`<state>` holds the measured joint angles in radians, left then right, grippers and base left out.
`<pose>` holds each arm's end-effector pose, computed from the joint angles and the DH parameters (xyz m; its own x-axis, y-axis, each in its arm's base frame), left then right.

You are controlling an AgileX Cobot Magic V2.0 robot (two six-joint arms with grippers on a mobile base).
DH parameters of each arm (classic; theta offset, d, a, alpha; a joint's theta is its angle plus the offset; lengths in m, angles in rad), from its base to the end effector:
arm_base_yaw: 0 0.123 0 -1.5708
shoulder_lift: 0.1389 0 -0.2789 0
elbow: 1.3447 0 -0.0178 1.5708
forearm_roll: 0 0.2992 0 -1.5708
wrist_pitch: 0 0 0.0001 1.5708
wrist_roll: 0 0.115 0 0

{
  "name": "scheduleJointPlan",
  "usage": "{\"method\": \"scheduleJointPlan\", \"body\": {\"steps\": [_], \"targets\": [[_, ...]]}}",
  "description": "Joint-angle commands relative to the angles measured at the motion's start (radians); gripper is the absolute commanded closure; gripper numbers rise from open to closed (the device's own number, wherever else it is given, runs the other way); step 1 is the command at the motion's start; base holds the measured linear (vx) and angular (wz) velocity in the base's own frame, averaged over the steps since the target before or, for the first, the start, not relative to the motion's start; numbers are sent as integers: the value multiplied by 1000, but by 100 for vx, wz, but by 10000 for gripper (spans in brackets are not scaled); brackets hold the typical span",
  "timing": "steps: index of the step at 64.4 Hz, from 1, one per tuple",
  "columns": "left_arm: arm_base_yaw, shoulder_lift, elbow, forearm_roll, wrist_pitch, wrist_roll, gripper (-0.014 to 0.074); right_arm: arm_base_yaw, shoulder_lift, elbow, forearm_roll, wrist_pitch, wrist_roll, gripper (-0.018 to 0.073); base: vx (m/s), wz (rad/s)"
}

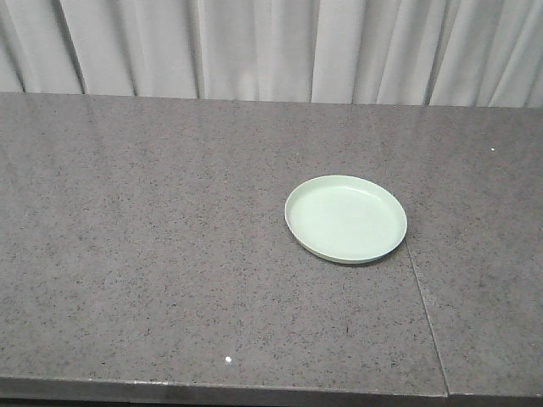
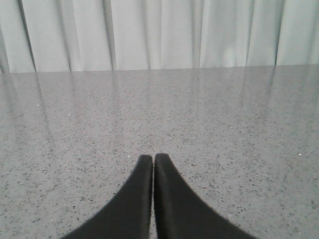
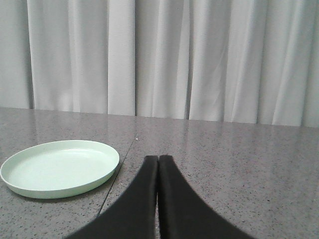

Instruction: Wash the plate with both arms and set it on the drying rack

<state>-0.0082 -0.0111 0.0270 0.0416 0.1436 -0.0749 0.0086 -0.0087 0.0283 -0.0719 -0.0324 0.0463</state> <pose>0.1352 -0.0004 0.1892 -0.0722 -0.0331 -0.9968 -0.0002 0.9994 -0.0332 0.1352 0.0014 0.2086 0.1000 -0.0247 -0.9947 -0.0084 0.9996 -0.0257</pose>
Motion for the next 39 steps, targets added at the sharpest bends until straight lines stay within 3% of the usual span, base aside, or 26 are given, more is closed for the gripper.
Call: {"method": "scheduleJointPlan", "body": {"steps": [1,39], "targets": [[-3,-16,15,-2,-79,-12,601,-6,-15,17,-5,-81,-9,569,0,0],[-3,-16,15,-2,-79,-12,601,-6,-15,17,-5,-81,-9,569,0,0]]}}
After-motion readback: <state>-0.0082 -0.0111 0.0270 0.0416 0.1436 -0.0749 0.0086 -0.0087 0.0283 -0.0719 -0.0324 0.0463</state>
